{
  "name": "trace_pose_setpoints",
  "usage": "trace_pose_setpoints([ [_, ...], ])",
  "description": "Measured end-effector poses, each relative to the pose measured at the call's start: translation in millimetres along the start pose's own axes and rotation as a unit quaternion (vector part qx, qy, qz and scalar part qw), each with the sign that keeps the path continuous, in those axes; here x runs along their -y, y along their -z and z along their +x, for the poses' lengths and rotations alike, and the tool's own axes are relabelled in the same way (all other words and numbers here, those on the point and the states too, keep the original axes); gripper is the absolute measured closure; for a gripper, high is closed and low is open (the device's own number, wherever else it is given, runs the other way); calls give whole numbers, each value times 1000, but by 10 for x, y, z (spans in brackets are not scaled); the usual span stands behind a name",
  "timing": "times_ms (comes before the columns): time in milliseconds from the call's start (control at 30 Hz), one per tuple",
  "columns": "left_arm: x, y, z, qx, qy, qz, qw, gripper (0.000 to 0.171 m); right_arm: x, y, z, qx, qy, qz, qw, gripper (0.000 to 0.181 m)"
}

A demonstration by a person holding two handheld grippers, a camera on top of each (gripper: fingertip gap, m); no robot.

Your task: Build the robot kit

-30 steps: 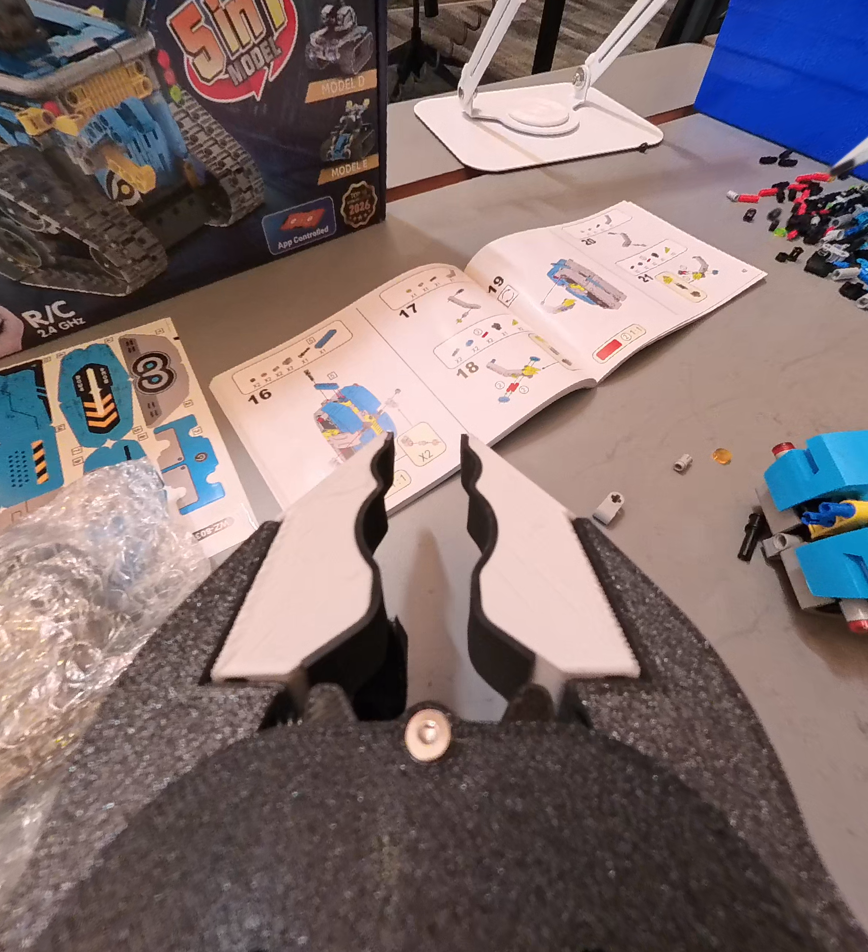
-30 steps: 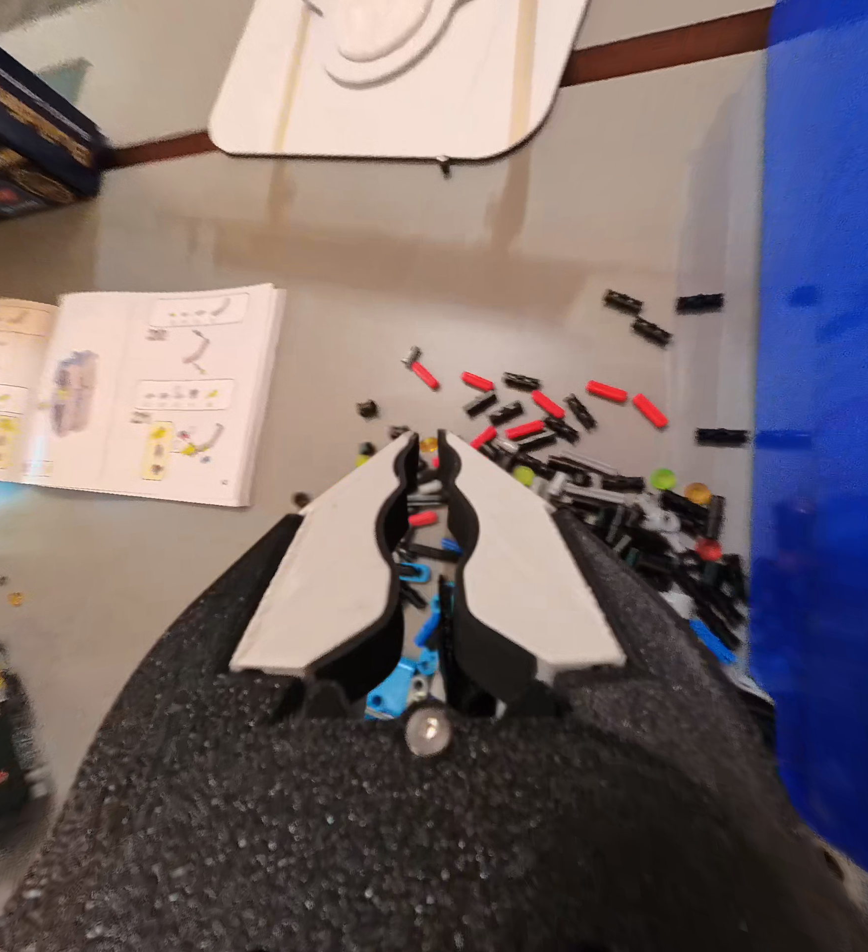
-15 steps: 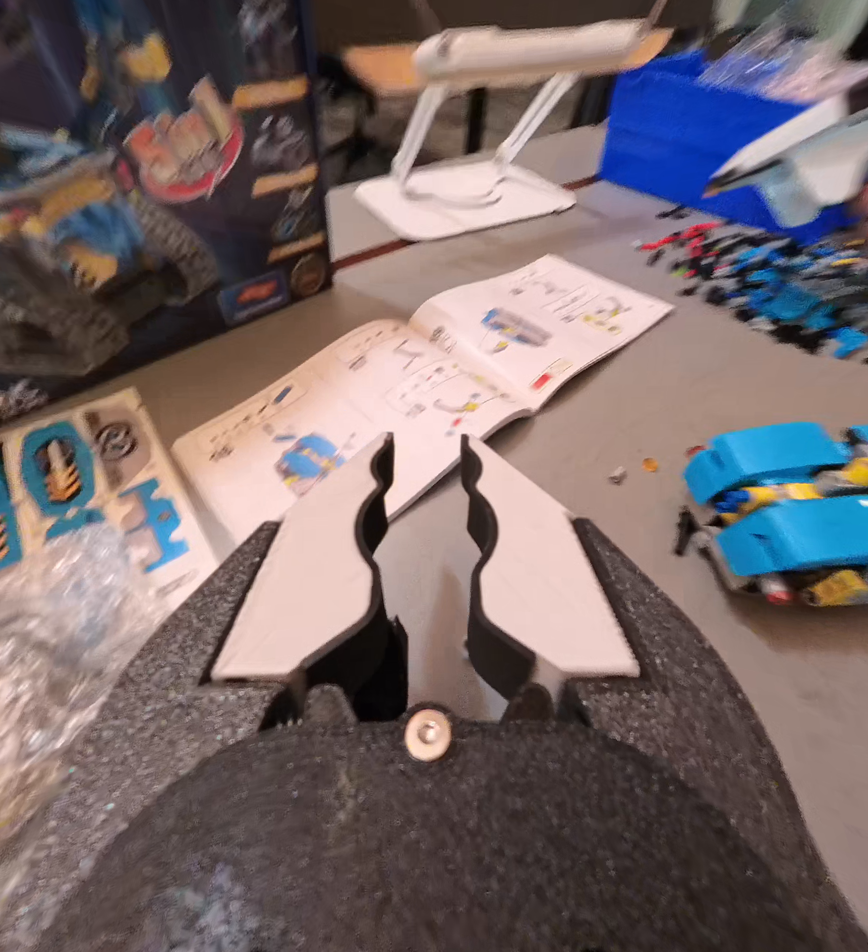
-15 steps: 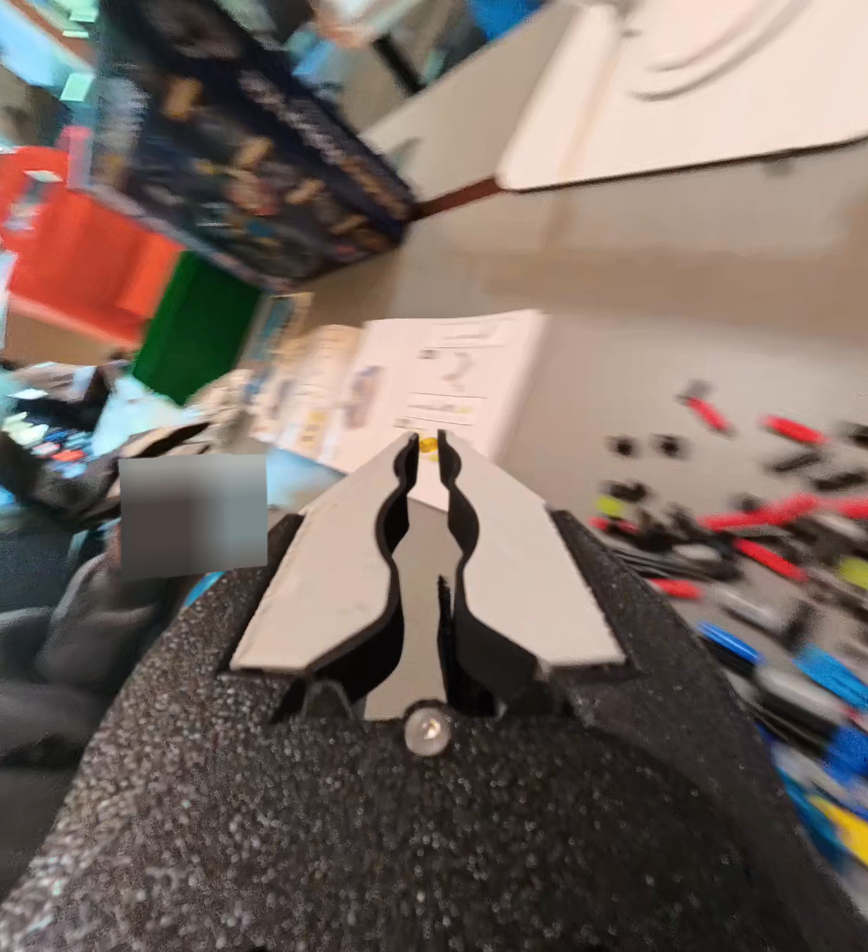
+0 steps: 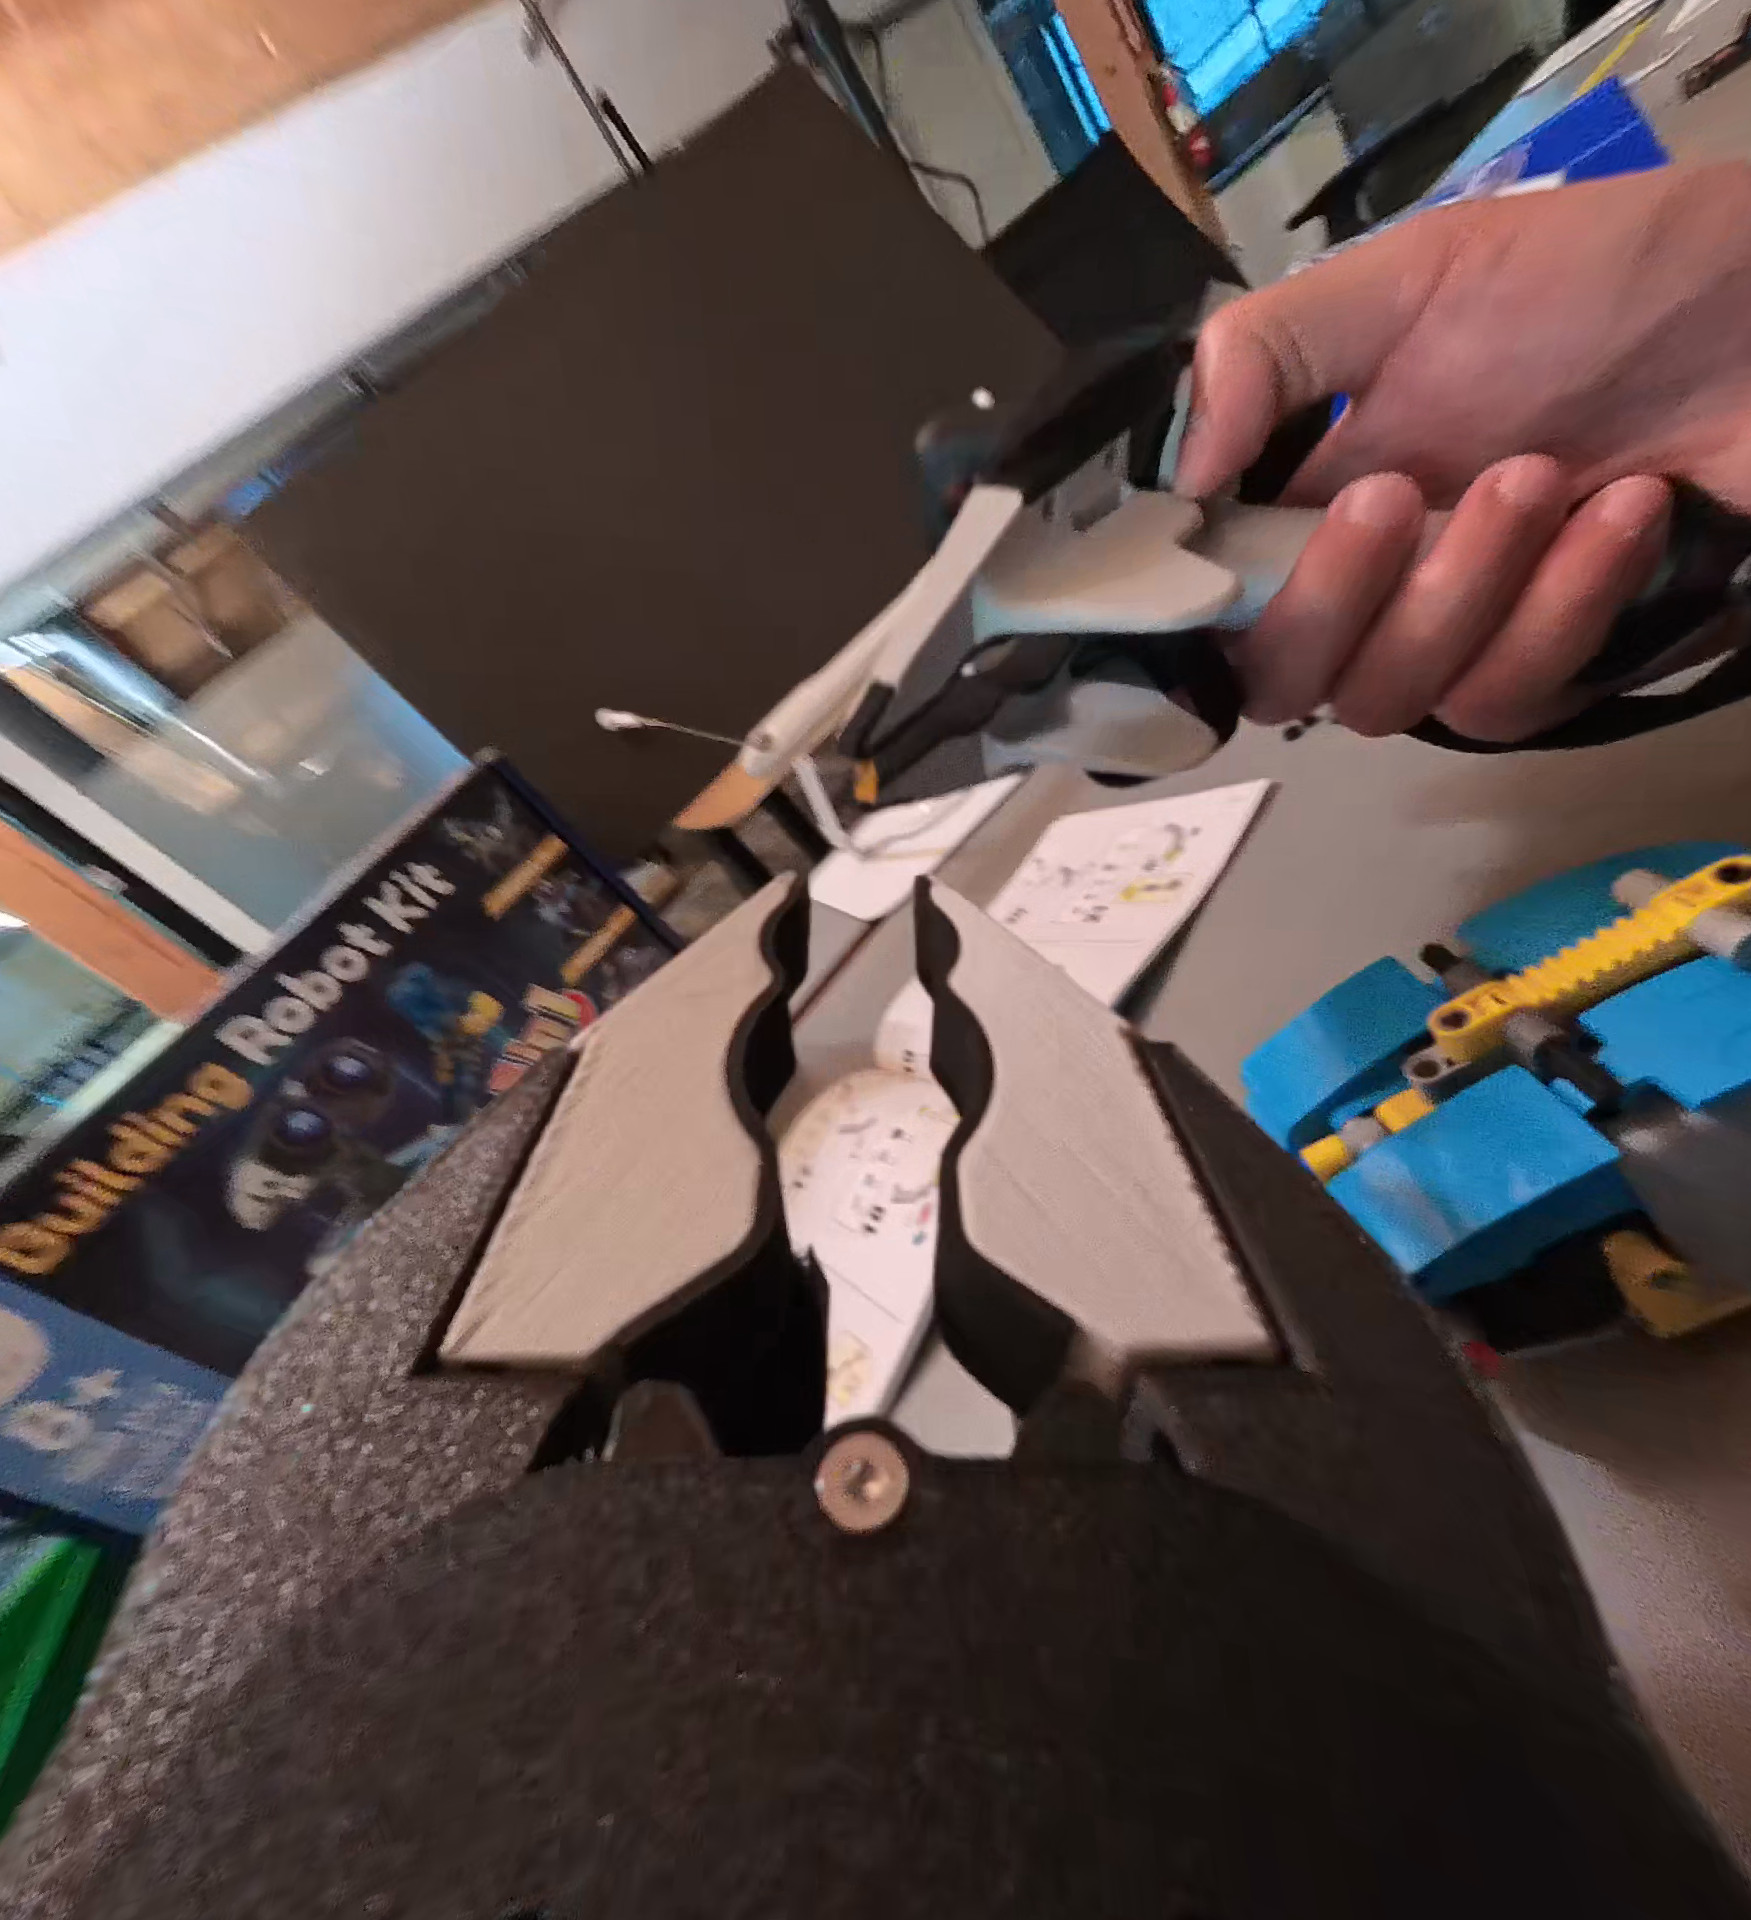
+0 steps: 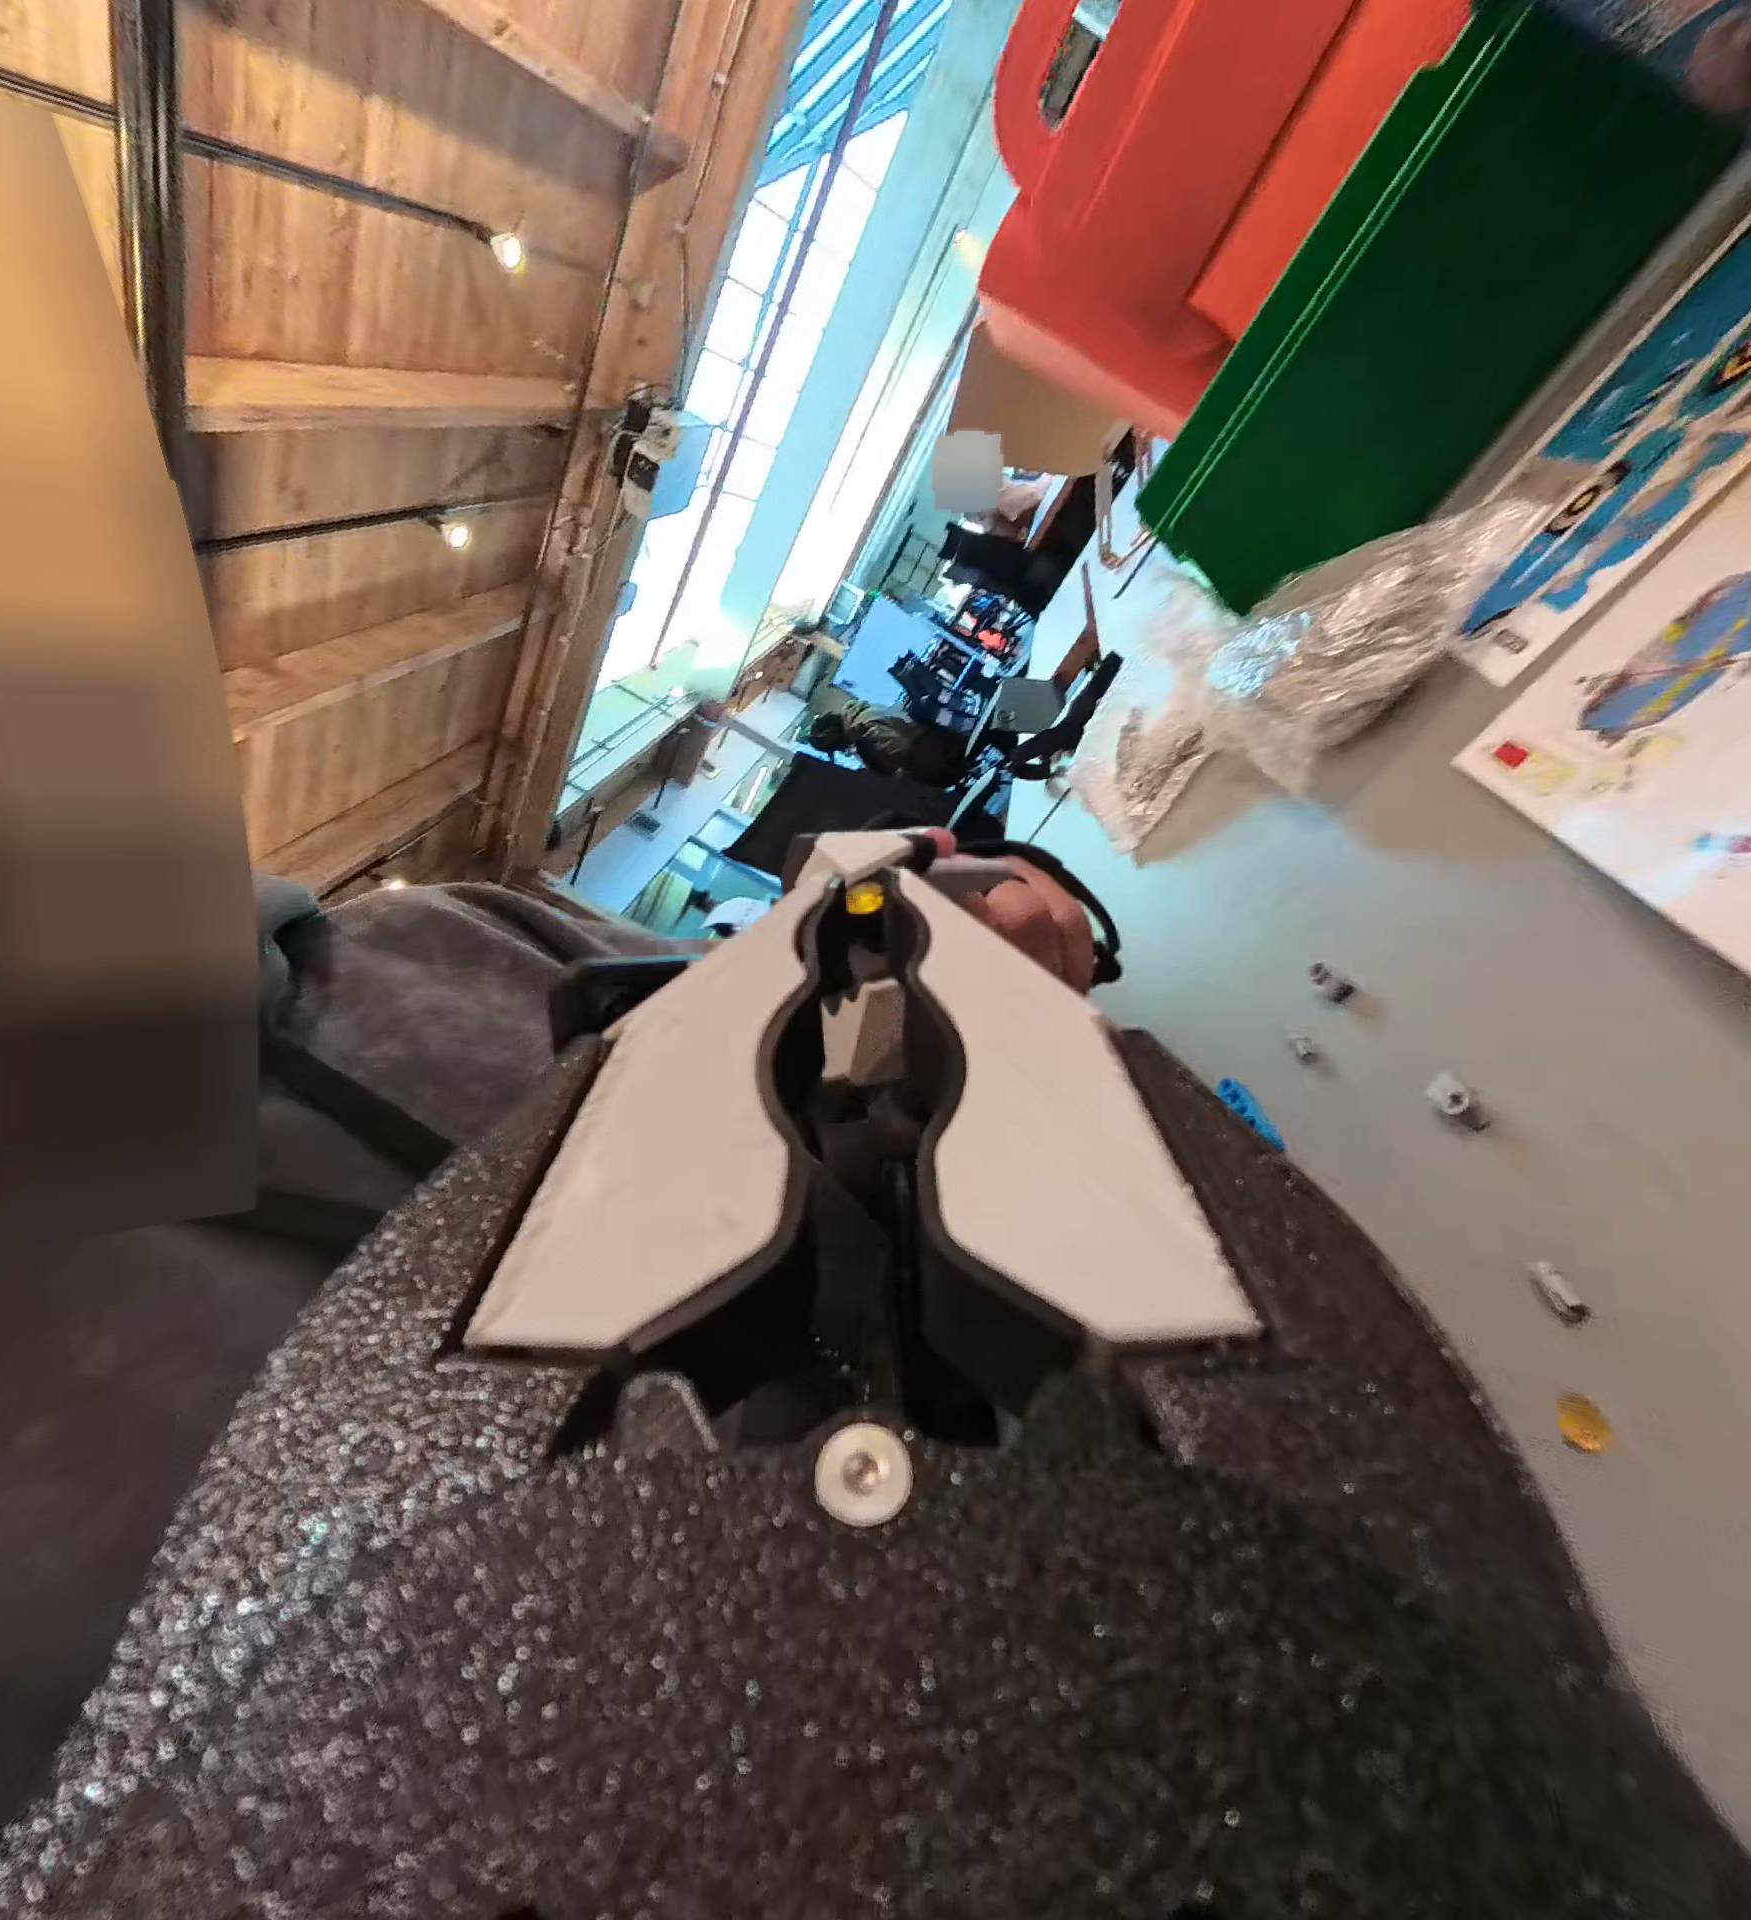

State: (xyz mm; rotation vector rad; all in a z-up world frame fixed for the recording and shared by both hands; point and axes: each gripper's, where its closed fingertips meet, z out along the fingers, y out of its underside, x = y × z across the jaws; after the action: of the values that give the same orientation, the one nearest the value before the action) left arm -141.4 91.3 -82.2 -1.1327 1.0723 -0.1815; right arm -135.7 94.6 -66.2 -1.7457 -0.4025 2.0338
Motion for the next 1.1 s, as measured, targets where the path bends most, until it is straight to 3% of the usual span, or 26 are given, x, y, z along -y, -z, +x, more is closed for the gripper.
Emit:
trace_pose_setpoints([
  [100,81,45,-7,30,-48,17,998,156,-35,-37,13,1,-4,-1,1000,175],
  [333,108,34,29,27,-38,21,999,156,-149,-130,1,13,-15,-17,1000,175],
  [400,110,40,33,26,-40,21,999,168,-177,-148,19,10,-16,-24,1000,175],
  [533,84,48,35,22,-37,17,999,169,-184,-151,45,10,-20,-24,999,175],
  [633,3,63,-11,24,-30,8,999,169,-153,-79,133,-17,-14,-23,1000,165],
  [700,-213,68,-68,17,-44,-26,999,169,-35,64,182,-39,-5,6,999,166],
  [767,-711,94,-210,6,-62,-116,991,169,60,233,232,-64,6,31,997,166],
  [867,-1517,304,-389,-30,14,-271,962,168,104,450,346,-106,12,50,993,166],
  [967,-1695,531,-192,-131,157,-299,932,169,73,573,487,-138,-5,52,989,165],
  [1100,-1742,691,-157,-159,238,-313,906,169,-23,578,585,-171,-5,23,985,166],
])
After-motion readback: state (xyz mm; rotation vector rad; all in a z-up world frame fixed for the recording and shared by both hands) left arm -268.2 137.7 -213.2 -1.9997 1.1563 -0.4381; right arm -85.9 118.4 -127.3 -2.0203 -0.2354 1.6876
